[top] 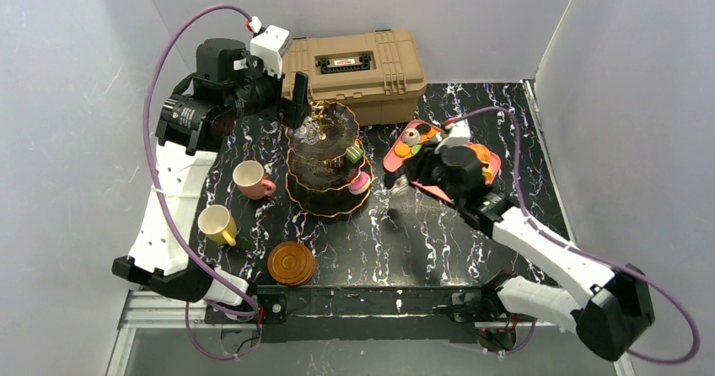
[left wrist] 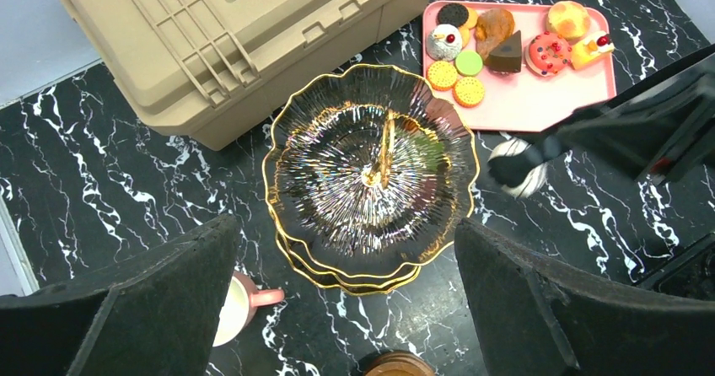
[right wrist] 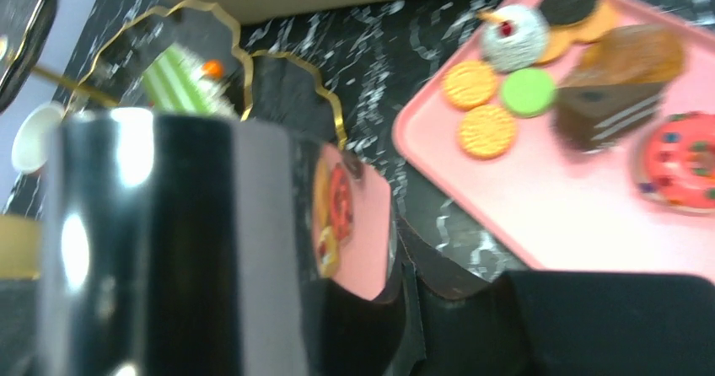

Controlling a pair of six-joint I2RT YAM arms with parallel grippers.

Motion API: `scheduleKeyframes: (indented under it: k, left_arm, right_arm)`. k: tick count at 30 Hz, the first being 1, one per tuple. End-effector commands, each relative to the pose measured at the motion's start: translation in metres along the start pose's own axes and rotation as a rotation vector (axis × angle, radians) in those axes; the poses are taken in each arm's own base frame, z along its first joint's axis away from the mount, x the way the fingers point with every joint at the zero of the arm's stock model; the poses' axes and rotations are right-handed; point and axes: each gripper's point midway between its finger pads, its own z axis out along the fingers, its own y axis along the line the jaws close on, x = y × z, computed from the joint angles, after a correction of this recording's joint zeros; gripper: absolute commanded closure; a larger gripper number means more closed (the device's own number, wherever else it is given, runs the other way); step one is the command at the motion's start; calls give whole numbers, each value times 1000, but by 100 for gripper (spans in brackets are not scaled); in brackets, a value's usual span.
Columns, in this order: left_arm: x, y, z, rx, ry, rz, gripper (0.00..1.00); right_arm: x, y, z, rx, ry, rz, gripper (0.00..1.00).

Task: Serve the afternoon tea
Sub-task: Place the desert on the desert table.

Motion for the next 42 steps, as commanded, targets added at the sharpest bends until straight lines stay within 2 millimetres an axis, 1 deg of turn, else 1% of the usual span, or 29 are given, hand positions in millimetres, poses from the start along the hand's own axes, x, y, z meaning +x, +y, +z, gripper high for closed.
scheduleKeyframes:
  k: [1,4,9,12,14,17,19,22,25,29,34,37,42]
  left_arm:
    - [-8,-4,-16,14,-33,-6,2]
    - [-7,-3,-16,13,-32,-11,2]
    - [-7,-3,-18,14,-34,-11,2]
    - [-8,-3,-19,15,-38,-8,2]
    - [-9,-2,-20,12,-41,-6,2]
    - [-9,-3,-21,11,-43,-1,2]
    - [-9,-2,-22,9,-46,0,2]
    - [-9,-2,-23,10,-47,-6,2]
    - [-9,-3,-25,12,-50,-5,2]
    - [-11,-5,-27,19,-54,0,2]
    - [-5,-8,-26,38,-38,-10,2]
    - [-5,-9,-26,44,-39,-13,2]
    - [-9,-10,-28,47,-50,-13,2]
  right_arm:
    - [-17,60,7,-96,-81,29,65]
    - [-7,85,13,-139,-80,22,65]
    - [7,118,23,-199,-75,41,64]
    - [17,130,28,-222,-73,62,64]
    - [25,135,31,-231,-68,82,64]
    - [36,137,36,-231,-68,105,62]
    - [42,135,38,-225,-81,123,61]
    - [48,130,42,-196,-107,147,56]
    - [53,129,45,-180,-118,159,53]
    - [56,121,43,-139,-133,170,46]
    - [58,106,40,-95,-150,192,38]
    - [57,107,38,-103,-151,194,32]
    - [51,108,33,-116,-162,188,29]
